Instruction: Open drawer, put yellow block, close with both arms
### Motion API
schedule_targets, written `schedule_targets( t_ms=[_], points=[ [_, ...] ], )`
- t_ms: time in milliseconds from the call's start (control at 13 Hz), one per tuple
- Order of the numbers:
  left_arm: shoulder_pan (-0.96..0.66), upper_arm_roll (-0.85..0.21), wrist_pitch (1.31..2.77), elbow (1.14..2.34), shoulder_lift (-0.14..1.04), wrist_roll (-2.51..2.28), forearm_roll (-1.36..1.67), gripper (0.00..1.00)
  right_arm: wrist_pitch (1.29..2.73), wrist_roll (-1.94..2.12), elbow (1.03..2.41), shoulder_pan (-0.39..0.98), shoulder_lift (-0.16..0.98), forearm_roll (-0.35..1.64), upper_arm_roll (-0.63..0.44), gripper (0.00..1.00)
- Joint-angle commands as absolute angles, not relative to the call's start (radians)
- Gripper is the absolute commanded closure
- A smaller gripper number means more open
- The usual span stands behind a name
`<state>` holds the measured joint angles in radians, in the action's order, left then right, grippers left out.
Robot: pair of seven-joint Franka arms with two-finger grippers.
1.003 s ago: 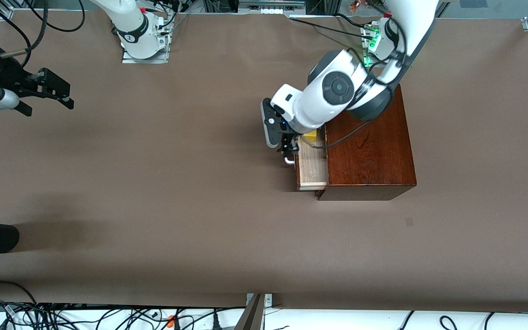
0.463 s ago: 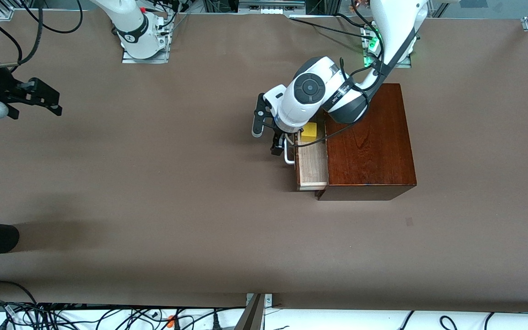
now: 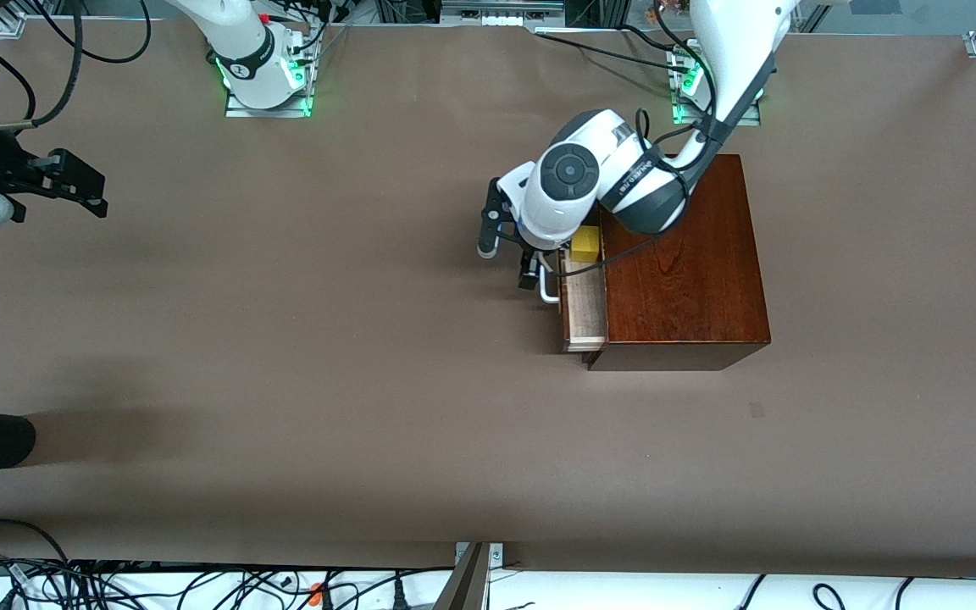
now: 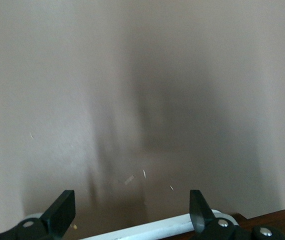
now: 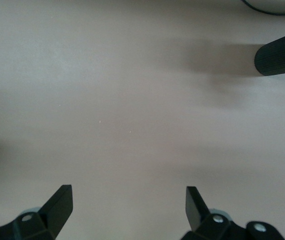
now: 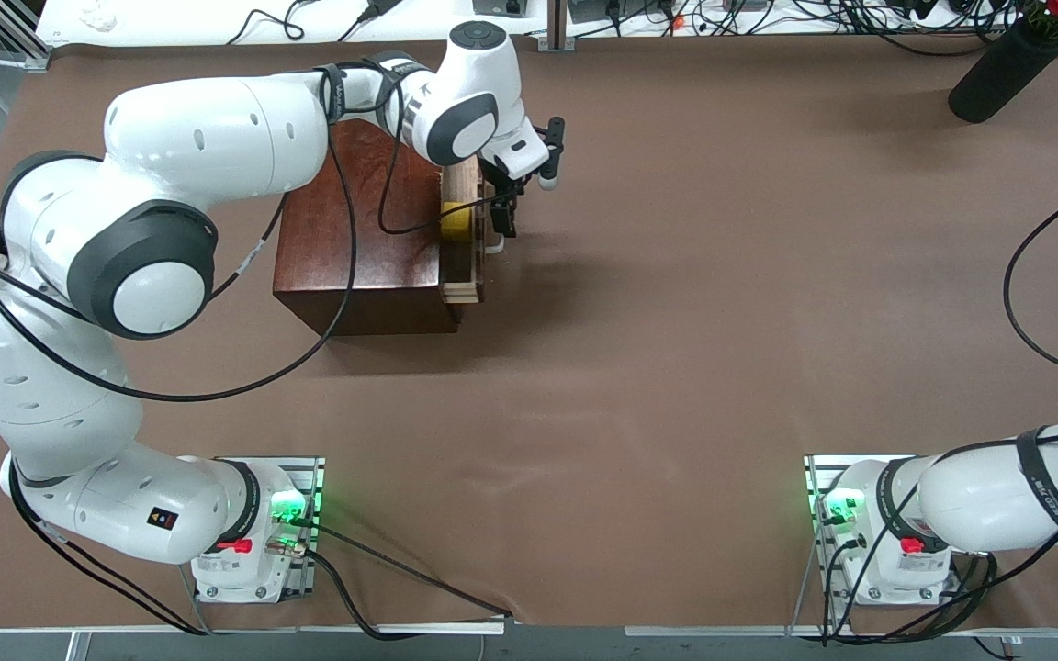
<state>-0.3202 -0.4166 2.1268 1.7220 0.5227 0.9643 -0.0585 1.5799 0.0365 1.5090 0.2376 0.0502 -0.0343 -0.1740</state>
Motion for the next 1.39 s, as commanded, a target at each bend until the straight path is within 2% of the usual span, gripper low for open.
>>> schedule_targets(
  t_ms=[0, 540, 772, 926, 1312],
  points=[
    [-0.258, -0.396, 2.046, 1.738, 0.482, 0.994, -0.123, 0.0, 1.578, 0.031, 1.489, 0.229, 0.06, -0.009, -0.178, 0.0],
    [-0.239, -0.403, 2.023, 1.73, 0.465, 0.985, -0.108, 0.0, 1.594, 0.037, 1.491, 0.235, 0.084, 0.029, -0.172, 0.0],
    [-0.251, -0.411, 1.981, 1.71, 0.384, 0.797, 0.01, 0.0, 1.592, 0.038, 1.491, 0.23, 0.094, 0.026, -0.175, 0.0],
    [-0.25, -0.41, 1.881, 1.668, 0.342, 0.657, 0.083, 0.0, 1.597, 0.038, 1.491, 0.23, 0.095, 0.026, -0.175, 0.0],
    [-0.187, -0.385, 1.492, 1.425, 0.336, 0.32, 0.054, 0.0, 1.6, 0.037, 1.491, 0.227, 0.095, 0.026, -0.176, 0.0]
  ],
)
